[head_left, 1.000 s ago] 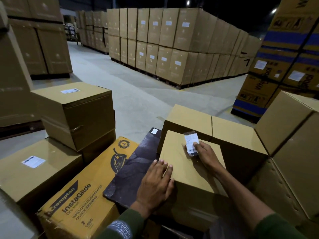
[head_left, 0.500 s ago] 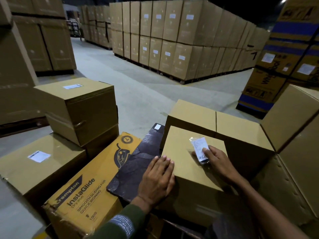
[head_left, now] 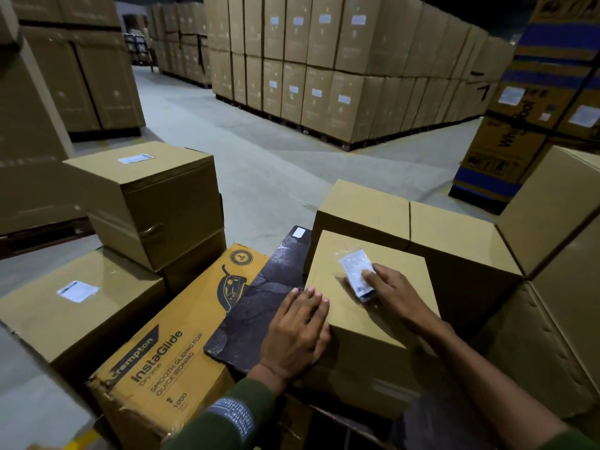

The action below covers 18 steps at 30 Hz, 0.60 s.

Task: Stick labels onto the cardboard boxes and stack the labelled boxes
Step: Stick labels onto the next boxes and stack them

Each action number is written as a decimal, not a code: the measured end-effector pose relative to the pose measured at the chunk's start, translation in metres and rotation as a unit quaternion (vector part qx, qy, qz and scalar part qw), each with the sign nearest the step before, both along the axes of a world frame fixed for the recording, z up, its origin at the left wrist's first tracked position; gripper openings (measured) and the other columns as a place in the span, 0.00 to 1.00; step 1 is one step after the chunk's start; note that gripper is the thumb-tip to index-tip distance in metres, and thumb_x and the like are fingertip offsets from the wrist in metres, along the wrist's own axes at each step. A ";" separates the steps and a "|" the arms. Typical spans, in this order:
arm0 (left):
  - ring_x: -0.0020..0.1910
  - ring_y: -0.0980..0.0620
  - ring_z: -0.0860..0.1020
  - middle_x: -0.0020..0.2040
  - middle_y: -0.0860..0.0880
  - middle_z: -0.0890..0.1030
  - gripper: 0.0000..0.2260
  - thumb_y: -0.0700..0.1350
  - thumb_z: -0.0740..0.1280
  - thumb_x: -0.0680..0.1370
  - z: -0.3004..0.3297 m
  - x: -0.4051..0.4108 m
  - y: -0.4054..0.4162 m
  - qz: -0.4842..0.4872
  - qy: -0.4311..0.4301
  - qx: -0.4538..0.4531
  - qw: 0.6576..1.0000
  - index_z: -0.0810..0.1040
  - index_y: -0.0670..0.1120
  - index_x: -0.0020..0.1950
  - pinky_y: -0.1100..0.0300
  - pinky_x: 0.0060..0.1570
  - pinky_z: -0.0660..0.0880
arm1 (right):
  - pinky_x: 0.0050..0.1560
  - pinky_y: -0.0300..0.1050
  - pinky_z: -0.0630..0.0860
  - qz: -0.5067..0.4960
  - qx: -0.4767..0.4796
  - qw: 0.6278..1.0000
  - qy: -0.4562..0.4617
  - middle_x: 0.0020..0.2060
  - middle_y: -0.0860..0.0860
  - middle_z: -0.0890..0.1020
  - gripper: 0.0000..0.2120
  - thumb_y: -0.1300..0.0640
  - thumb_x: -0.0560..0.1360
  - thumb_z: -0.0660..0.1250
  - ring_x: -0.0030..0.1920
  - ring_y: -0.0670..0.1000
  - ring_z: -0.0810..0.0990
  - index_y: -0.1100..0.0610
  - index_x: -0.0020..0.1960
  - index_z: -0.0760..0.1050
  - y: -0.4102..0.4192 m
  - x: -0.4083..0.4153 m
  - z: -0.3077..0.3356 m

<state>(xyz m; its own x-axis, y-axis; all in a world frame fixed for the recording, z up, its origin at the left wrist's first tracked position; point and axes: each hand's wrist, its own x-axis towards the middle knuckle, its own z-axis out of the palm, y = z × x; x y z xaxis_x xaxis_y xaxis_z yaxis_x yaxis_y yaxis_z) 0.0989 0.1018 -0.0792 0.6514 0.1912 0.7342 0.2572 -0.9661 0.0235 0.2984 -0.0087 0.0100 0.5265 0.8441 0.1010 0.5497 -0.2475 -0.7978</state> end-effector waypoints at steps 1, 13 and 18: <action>0.66 0.44 0.75 0.64 0.41 0.79 0.19 0.49 0.59 0.80 0.000 0.000 0.000 -0.001 -0.003 0.001 1.000 0.79 0.41 0.65 0.44 0.66 0.71 | 0.46 0.48 0.77 -0.009 -0.001 1.000 0.003 0.46 0.50 0.85 0.16 0.47 0.82 0.59 0.46 0.51 0.83 0.56 0.52 0.80 -0.007 0.007 0.001; 0.66 0.44 0.76 0.63 0.41 0.79 0.19 0.49 0.58 0.81 0.000 0.001 0.000 0.002 -0.006 0.003 1.000 0.79 0.41 0.65 0.44 0.66 0.72 | 0.42 0.46 0.73 -0.055 0.018 0.997 0.044 0.46 0.52 0.84 0.14 0.50 0.82 0.59 0.45 0.53 0.81 0.57 0.51 0.80 0.032 -0.001 0.007; 0.67 0.44 0.75 0.64 0.41 0.79 0.21 0.50 0.54 0.83 0.002 -0.002 0.000 -0.003 0.011 -0.009 1.000 0.78 0.42 0.66 0.44 0.66 0.71 | 0.46 0.54 0.76 -0.004 0.000 1.000 0.024 0.45 0.55 0.84 0.21 0.41 0.78 0.60 0.47 0.59 0.82 0.59 0.51 0.79 -0.011 0.006 0.001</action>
<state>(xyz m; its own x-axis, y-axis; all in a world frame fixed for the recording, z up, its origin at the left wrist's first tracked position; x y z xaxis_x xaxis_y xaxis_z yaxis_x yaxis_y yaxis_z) 0.0973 0.1017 -0.0775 0.6683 0.2009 0.7163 0.2519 -0.9671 0.0363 0.3045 -0.0193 0.0110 0.5377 0.8397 0.0761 0.5093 -0.2515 -0.8230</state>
